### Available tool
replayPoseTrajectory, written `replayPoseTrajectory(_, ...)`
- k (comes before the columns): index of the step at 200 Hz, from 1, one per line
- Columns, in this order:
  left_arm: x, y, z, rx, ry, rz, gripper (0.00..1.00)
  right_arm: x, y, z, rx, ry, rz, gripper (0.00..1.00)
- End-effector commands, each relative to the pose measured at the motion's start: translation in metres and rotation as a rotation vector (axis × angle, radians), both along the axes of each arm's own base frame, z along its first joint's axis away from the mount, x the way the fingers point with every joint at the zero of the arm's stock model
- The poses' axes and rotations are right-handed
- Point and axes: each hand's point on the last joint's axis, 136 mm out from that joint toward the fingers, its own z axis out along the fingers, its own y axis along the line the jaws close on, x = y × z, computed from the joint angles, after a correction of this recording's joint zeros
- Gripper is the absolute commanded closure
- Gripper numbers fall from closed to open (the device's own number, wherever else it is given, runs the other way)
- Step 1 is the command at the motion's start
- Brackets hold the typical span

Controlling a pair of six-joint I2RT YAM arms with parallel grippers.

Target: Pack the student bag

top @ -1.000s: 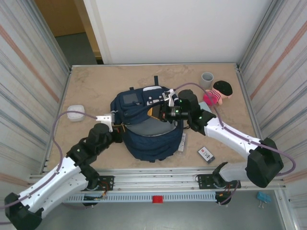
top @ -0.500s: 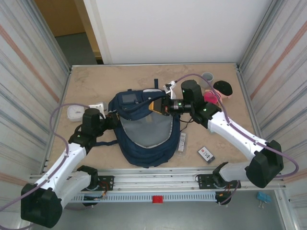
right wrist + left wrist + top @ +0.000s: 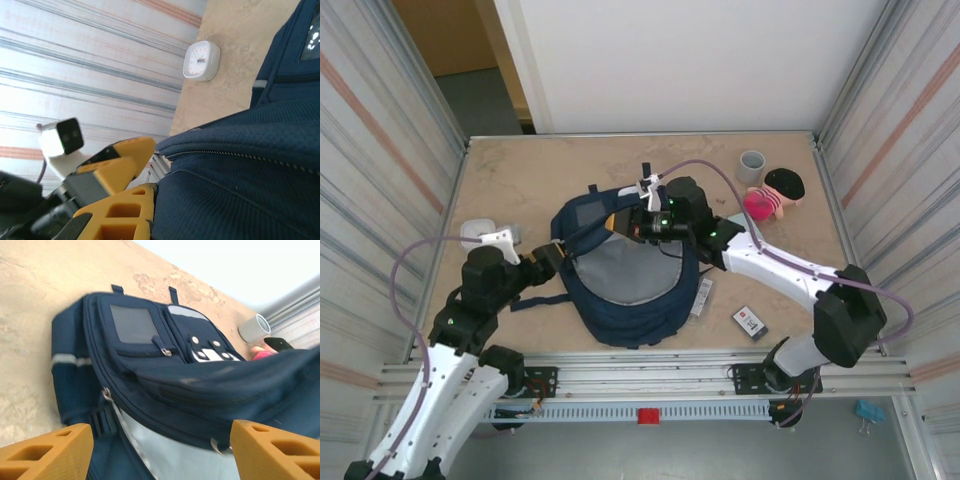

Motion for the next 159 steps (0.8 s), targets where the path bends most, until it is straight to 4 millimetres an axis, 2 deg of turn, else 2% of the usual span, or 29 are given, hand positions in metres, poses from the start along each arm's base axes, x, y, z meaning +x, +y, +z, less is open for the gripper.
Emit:
replayPoseTrajectory(1, -0.012, 0.000, -0.006, -0.019, 0.044, 0.003, 0.27, 0.017, 0.011, 0.013, 0.055, -0.055, -0.057, 0.98)
replayPoseTrajectory(24, -0.017, -0.003, -0.012, -0.018, 0.059, -0.012, 0.27, 0.018, 0.019, 0.004, 0.045, -0.048, -0.060, 0.97)
replayPoseTrajectory(44, -0.019, -0.004, -0.016, -0.015, 0.075, -0.018, 0.27, 0.017, 0.023, -0.005, 0.025, -0.035, -0.059, 0.92)
replayPoseTrajectory(56, -0.019, -0.004, -0.016, -0.015, 0.081, -0.021, 0.27, 0.016, 0.021, -0.010, 0.005, -0.022, -0.060, 0.86)
replayPoseTrajectory(77, -0.021, -0.006, -0.014, -0.014, 0.084, -0.032, 0.26, 0.008, 0.016, -0.018, -0.059, -0.017, -0.049, 0.68)
replayPoseTrajectory(100, -0.024, -0.013, -0.014, -0.008, 0.101, -0.064, 0.26, -0.009, 0.004, -0.031, -0.164, -0.004, -0.014, 0.48)
replayPoseTrajectory(126, -0.028, -0.026, -0.015, 0.016, 0.111, -0.119, 0.25, -0.035, -0.018, -0.052, -0.297, 0.018, 0.038, 0.37)
replayPoseTrajectory(159, -0.029, -0.039, -0.018, 0.103, 0.109, -0.158, 0.22, -0.062, -0.065, -0.070, -0.467, 0.026, 0.030, 0.25)
